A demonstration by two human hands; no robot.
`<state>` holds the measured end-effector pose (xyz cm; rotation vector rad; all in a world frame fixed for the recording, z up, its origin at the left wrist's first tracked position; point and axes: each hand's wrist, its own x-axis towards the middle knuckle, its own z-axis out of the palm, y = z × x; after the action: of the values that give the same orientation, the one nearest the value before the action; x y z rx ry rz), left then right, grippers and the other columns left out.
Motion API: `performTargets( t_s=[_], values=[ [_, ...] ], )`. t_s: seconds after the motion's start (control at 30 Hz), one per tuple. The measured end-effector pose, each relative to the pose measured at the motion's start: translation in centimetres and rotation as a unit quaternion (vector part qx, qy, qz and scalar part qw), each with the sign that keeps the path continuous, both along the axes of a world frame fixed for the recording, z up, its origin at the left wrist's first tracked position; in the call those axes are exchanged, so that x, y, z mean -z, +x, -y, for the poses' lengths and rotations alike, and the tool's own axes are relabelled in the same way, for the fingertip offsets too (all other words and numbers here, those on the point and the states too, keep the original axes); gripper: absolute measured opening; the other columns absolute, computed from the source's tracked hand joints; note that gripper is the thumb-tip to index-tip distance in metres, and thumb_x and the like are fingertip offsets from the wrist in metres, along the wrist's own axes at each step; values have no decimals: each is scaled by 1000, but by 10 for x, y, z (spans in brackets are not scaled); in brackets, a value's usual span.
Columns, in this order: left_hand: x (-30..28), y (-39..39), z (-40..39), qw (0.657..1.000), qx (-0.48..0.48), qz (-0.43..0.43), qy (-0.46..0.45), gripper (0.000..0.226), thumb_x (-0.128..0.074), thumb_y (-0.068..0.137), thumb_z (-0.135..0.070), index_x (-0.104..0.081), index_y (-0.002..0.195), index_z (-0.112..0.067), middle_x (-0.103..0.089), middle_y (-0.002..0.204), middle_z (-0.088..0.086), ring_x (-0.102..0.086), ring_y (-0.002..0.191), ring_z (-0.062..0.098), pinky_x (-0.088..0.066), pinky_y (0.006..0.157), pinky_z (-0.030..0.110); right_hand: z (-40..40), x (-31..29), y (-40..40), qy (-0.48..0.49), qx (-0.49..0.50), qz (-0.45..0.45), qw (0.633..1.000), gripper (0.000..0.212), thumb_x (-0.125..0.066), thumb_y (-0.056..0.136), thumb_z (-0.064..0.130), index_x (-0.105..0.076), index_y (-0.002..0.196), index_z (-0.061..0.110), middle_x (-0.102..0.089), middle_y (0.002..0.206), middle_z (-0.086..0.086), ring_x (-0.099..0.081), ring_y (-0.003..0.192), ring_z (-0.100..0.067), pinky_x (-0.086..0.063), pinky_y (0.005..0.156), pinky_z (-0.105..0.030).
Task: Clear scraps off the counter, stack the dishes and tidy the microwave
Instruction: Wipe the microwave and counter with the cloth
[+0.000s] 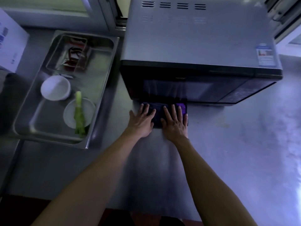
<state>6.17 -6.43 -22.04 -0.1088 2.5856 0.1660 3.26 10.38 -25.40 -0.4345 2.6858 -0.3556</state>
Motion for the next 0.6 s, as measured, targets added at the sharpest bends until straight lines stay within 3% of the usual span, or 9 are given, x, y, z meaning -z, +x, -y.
performTargets(
  t_s=[0.6],
  values=[
    [6,-67,-216,998,43,-19,44,62,-36,103,-36,-7,158,-31,9,167,3,12,153,26,-13,115,66,-216,2,-52,23,83,16,996,59,-18,104,53,5,157,42,15,167,6,20,152,-20,11,123,-47]
  ],
)
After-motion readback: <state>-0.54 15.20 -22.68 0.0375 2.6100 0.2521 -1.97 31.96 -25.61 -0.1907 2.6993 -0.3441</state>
